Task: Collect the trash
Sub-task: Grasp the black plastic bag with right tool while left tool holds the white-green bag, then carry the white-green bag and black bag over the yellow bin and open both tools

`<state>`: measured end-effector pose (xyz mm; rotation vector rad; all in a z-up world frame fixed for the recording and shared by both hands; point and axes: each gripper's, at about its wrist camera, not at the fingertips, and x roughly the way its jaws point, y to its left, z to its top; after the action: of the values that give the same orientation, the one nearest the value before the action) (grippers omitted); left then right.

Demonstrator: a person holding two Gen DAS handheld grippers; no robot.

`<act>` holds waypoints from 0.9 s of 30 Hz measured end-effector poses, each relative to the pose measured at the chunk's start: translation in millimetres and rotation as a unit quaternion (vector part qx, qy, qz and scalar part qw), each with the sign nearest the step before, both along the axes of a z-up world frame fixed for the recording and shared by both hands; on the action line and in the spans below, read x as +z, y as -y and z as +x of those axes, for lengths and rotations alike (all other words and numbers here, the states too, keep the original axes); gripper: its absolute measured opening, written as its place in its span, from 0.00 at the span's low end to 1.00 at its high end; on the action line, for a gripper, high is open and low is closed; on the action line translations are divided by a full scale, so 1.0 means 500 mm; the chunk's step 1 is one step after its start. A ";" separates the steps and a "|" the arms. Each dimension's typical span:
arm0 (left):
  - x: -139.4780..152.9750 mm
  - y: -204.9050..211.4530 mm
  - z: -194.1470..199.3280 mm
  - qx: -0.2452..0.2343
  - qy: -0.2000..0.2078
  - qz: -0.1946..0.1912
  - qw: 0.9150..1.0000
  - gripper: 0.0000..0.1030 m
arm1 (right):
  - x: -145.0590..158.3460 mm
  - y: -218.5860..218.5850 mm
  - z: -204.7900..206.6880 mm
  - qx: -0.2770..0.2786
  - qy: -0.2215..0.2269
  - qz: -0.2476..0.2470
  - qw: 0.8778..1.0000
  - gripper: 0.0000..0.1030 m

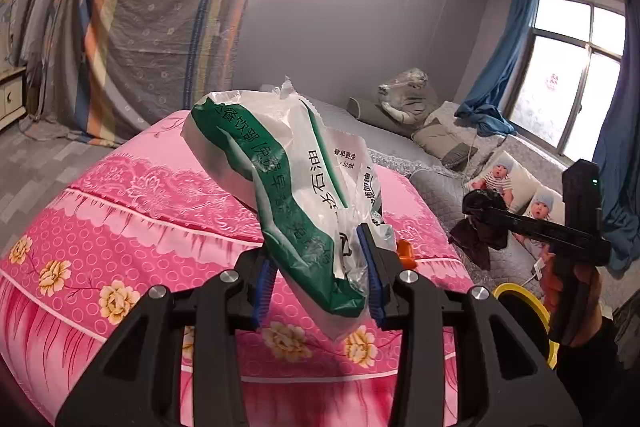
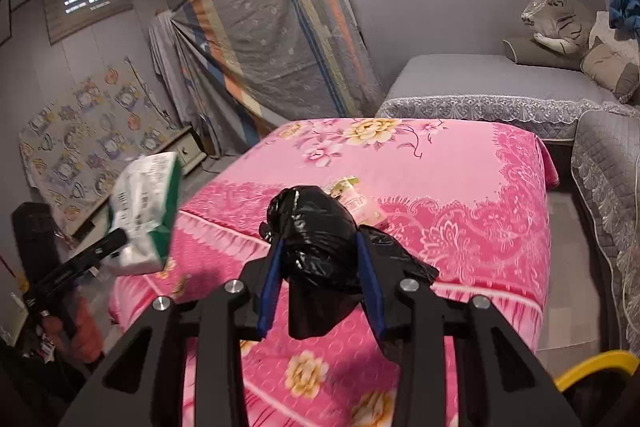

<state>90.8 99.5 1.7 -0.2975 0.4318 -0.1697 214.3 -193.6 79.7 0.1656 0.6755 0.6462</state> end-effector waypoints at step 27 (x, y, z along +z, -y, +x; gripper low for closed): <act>0.117 0.411 -0.044 -0.194 0.066 0.081 0.976 0.35 | 0.041 0.315 -0.316 -0.124 0.080 0.152 0.977 0.33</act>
<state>68.7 -105.9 60.1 -0.0382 0.3662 -0.5304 56.3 -351.0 100.4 0.4685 0.3888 0.5120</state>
